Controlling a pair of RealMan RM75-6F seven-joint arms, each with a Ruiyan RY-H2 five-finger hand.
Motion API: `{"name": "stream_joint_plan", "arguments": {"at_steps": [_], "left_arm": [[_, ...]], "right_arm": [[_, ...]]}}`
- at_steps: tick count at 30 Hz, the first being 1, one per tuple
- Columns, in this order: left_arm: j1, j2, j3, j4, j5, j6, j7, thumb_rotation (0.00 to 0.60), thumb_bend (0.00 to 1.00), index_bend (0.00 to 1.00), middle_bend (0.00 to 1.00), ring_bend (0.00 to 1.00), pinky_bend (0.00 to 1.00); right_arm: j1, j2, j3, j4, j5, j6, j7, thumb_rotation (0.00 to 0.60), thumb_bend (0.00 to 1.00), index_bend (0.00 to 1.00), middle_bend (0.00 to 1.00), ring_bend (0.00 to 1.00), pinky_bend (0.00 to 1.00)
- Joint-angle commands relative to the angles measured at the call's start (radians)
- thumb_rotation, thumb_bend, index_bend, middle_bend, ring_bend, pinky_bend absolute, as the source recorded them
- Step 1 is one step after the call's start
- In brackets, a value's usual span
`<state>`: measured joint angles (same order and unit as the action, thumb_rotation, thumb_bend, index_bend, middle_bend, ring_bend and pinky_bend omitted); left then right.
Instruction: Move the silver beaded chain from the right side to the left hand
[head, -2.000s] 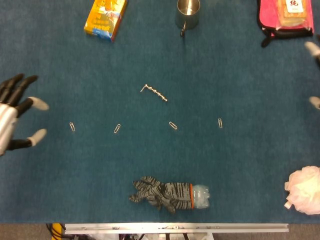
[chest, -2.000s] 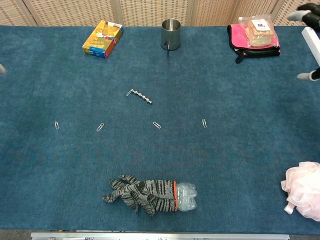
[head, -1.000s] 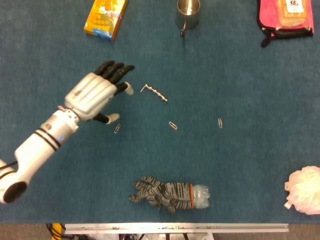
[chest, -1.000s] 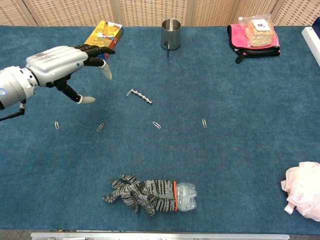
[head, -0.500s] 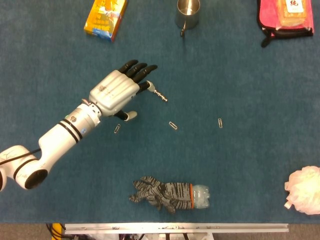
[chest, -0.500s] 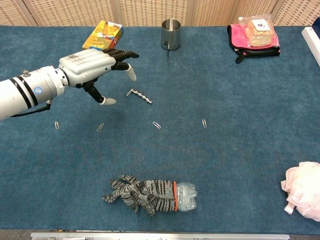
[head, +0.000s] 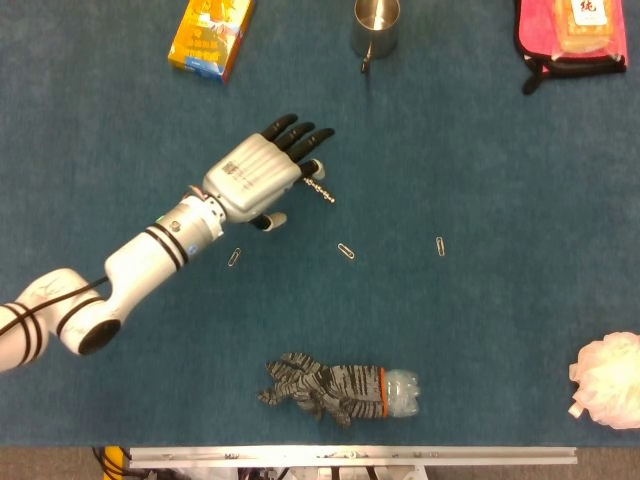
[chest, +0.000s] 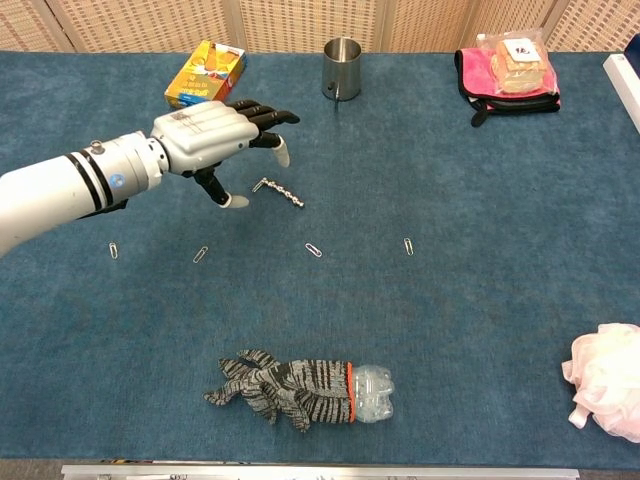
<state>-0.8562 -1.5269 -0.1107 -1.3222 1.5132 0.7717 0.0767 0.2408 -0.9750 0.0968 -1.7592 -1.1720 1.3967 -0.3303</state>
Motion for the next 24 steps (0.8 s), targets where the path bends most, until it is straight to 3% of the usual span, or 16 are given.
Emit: {"name": "stream_joint_plan", "arguments": {"at_steps": [1, 10, 17, 24], "left_arm": [[-0.019, -0.026, 0.006, 0.034, 0.003, -0.009, -0.004, 0.600, 0.22, 0.29, 0.00, 0.00, 0.04], [-0.065, -0.084, 0.021, 0.093, -0.018, -0.061, 0.045, 0.600, 0.26, 0.33, 0.00, 0.00, 0.04], [-0.096, -0.121, 0.012, 0.127, -0.040, -0.080, 0.042, 0.600, 0.33, 0.34, 0.00, 0.00, 0.04], [-0.126, -0.144, 0.000, 0.154, -0.063, -0.100, 0.037, 0.600, 0.33, 0.34, 0.00, 0.00, 0.04]], "right_arm": [[-0.002, -0.004, 0.005, 0.007, 0.001, -0.003, 0.007, 0.600, 0.00, 0.16, 0.05, 0.00, 0.00], [-0.009, -0.017, 0.020, 0.044, -0.003, -0.014, 0.041, 0.600, 0.00, 0.16, 0.05, 0.00, 0.00], [-0.019, -0.021, 0.028, 0.066, -0.001, -0.021, 0.064, 0.600, 0.00, 0.16, 0.05, 0.00, 0.00], [-0.026, -0.022, 0.034, 0.080, -0.003, -0.030, 0.085, 0.600, 0.00, 0.16, 0.05, 0.00, 0.00]]}}
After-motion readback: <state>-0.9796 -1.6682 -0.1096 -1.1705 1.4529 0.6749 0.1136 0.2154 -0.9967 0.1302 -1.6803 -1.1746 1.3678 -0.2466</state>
